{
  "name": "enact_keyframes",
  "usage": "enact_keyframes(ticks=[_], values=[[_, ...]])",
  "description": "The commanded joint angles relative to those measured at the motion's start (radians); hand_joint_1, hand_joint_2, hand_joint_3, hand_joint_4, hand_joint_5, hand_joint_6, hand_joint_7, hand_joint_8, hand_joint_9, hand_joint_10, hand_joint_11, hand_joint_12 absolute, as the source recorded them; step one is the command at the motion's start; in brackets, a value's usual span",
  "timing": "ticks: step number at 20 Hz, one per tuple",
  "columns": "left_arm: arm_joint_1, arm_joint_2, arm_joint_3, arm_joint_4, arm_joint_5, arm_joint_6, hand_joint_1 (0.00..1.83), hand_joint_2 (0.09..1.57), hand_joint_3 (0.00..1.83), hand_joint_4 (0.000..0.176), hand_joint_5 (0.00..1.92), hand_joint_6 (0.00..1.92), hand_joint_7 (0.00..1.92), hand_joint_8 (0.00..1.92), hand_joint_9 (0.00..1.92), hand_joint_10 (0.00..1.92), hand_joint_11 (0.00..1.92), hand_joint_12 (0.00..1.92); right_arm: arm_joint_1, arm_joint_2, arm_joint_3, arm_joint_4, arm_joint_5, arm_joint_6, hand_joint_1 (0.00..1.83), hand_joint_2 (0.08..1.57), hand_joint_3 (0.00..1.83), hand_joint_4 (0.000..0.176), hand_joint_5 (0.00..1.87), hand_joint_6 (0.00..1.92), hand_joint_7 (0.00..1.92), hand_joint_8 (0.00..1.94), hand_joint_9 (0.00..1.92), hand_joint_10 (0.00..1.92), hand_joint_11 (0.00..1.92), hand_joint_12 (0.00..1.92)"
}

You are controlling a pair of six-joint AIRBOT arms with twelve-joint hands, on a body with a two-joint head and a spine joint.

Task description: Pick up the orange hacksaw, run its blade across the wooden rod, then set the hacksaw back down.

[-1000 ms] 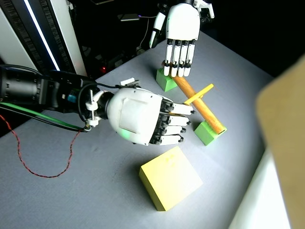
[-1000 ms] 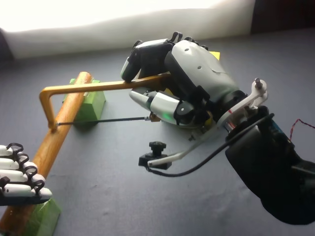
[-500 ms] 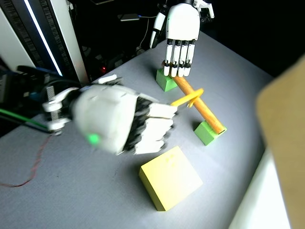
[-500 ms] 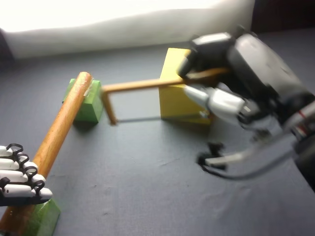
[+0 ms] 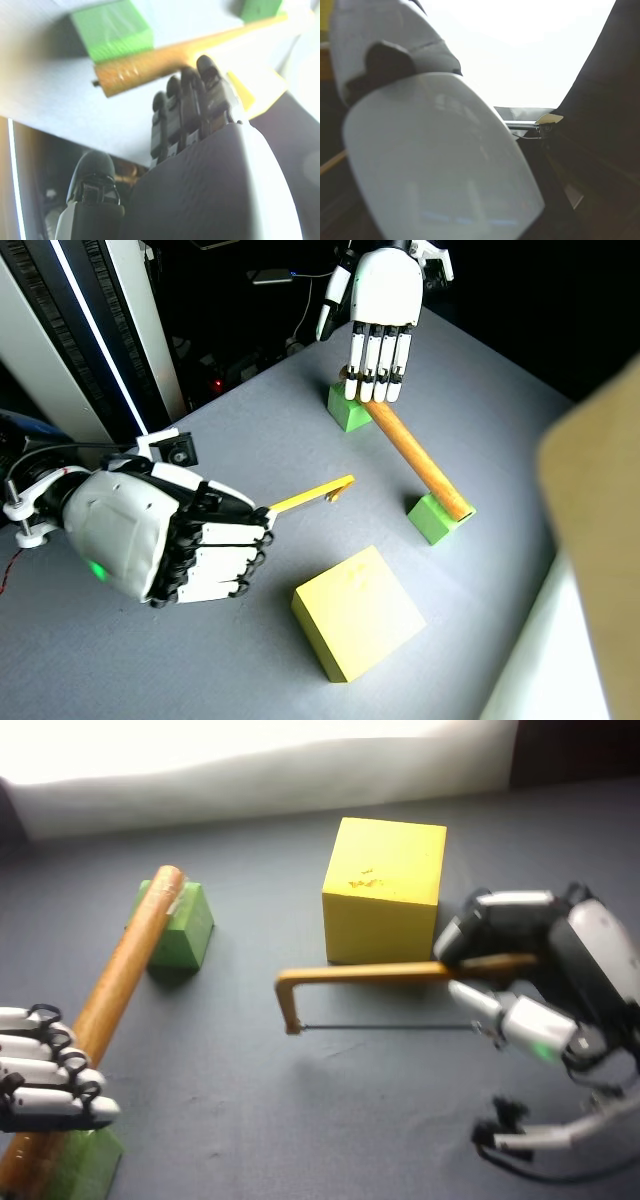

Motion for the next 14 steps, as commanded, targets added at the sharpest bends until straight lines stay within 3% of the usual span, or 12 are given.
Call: enact_keyframes(ticks=[1, 3, 5, 9, 10, 11, 12, 13, 14], values=[[-0.018, 0.0, 0.008, -0.062, -0.095, 0.012, 0.03, 1.31, 0.0, 0.0, 0.22, 0.0, 0.23, 0.0, 0.2, 0.01, 0.0, 0.42, -0.014, 0.0, -0.001, -0.06, 0.156, 0.028, 1.38, 1.12, 0.0, 0.0, 0.9, 0.98, 0.96, 1.0, 0.97, 1.17, 0.89, 1.11], [-0.028, -0.002, 0.012, -0.089, -0.154, 0.015, 0.0, 1.3, 0.0, 0.0, 0.2, 0.0, 0.21, 0.0, 0.18, 0.0, 0.0, 0.39, -0.062, -0.006, -0.001, -0.06, 0.189, 0.048, 1.37, 1.13, 0.0, 0.0, 0.85, 1.05, 0.92, 1.05, 0.96, 1.2, 0.88, 1.13], [-0.037, -0.005, 0.019, -0.093, -0.204, 0.02, 0.0, 1.31, 0.0, 0.0, 0.2, 0.0, 0.21, 0.0, 0.18, 0.0, 0.0, 0.38, -0.093, -0.017, -0.002, -0.047, 0.222, 0.066, 1.38, 1.12, 0.0, 0.0, 0.89, 1.0, 0.96, 0.99, 0.98, 1.16, 0.89, 1.11], [-0.07, -0.01, 0.032, -0.093, -0.322, 0.021, 0.0, 1.31, 0.0, 0.0, 0.21, 0.0, 0.22, 0.0, 0.19, 0.0, 0.0, 0.42, -0.139, -0.02, -0.013, -0.031, 0.259, 0.086, 1.37, 1.14, 0.0, 0.0, 0.81, 1.13, 0.93, 1.03, 0.95, 1.19, 0.85, 1.11], [-0.078, -0.011, 0.033, -0.093, -0.337, 0.021, 0.0, 1.31, 0.0, 0.0, 0.21, 0.0, 0.22, 0.0, 0.19, 0.0, 0.0, 0.42, -0.156, -0.02, -0.017, -0.03, 0.266, 0.092, 1.23, 1.17, 0.0, 0.0, 0.86, 1.12, 0.88, 1.17, 0.88, 0.82, 0.81, 1.1], [-0.083, -0.012, 0.033, -0.093, -0.342, 0.021, 0.0, 1.31, 0.0, 0.0, 0.19, 0.0, 0.21, 0.0, 0.17, 0.0, 0.0, 0.37, -0.175, -0.016, -0.026, -0.028, 0.281, 0.092, 1.19, 1.19, 0.0, 0.0, 0.89, 1.14, 0.78, 1.27, 0.82, 0.62, 0.71, 1.15], [-0.085, -0.014, 0.033, -0.093, -0.353, 0.021, 0.0, 1.31, 0.0, 0.0, 0.19, 0.0, 0.21, 0.0, 0.17, 0.0, 0.0, 0.35, -0.185, -0.01, -0.036, -0.028, 0.291, 0.092, 1.12, 1.21, 0.0, 0.0, 0.8, 1.25, 0.7, 0.69, 0.76, 0.46, 0.6, 1.2], [-0.117, -0.034, 0.028, -0.091, -0.416, 0.021, 0.05, 1.31, 0.0, 0.0, 0.19, 0.0, 0.21, 0.0, 0.18, 0.0, 0.0, 0.4, -0.127, 0.063, -0.094, -0.022, 0.347, 0.066, 0.77, 1.09, 0.0, 0.0, 0.45, 0.01, 0.31, 0.0, 0.27, 0.0, 0.0, 1.01], [-0.117, -0.035, 0.029, -0.091, -0.426, 0.021, 0.05, 1.31, 0.0, 0.0, 0.19, 0.0, 0.21, 0.0, 0.18, 0.0, 0.0, 0.4, -0.108, 0.073, -0.105, -0.02, 0.346, 0.062, 0.77, 1.09, 0.0, 0.0, 0.45, 0.01, 0.31, 0.0, 0.27, 0.0, 0.0, 1.01]])
